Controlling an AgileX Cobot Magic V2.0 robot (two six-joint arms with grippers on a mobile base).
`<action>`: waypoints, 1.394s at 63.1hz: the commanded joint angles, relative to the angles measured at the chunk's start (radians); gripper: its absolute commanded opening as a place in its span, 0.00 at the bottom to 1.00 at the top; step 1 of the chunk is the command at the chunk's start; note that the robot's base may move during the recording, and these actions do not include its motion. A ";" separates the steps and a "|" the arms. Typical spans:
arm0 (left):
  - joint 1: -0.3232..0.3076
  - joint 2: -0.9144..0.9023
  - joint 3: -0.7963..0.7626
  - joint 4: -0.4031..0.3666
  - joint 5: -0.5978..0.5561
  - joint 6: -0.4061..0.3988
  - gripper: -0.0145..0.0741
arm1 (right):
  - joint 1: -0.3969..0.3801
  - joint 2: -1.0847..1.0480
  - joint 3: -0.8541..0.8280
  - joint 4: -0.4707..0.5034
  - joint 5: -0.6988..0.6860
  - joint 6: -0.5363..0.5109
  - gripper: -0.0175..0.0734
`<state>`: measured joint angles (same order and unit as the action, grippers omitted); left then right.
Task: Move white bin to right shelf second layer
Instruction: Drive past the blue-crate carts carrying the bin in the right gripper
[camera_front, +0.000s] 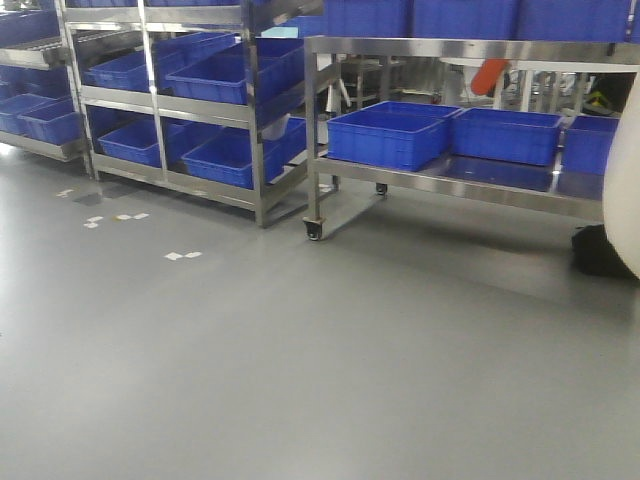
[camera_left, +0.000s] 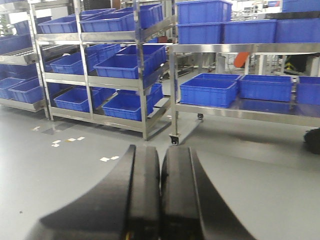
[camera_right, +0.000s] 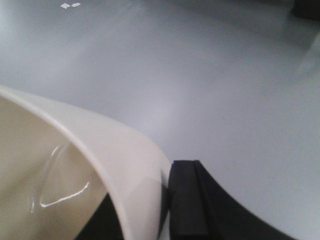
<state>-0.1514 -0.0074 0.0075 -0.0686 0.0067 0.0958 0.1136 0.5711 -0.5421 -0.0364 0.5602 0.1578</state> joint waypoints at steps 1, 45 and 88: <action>-0.002 -0.013 0.033 -0.005 -0.086 -0.007 0.26 | -0.005 0.005 -0.034 0.002 -0.090 0.000 0.25; -0.002 -0.013 0.033 -0.005 -0.086 -0.007 0.26 | -0.005 0.005 -0.034 0.002 -0.090 0.000 0.25; -0.002 -0.013 0.033 -0.005 -0.086 -0.007 0.26 | -0.005 0.005 -0.034 0.002 -0.090 0.000 0.25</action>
<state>-0.1514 -0.0074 0.0075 -0.0686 0.0067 0.0958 0.1136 0.5711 -0.5421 -0.0364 0.5602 0.1578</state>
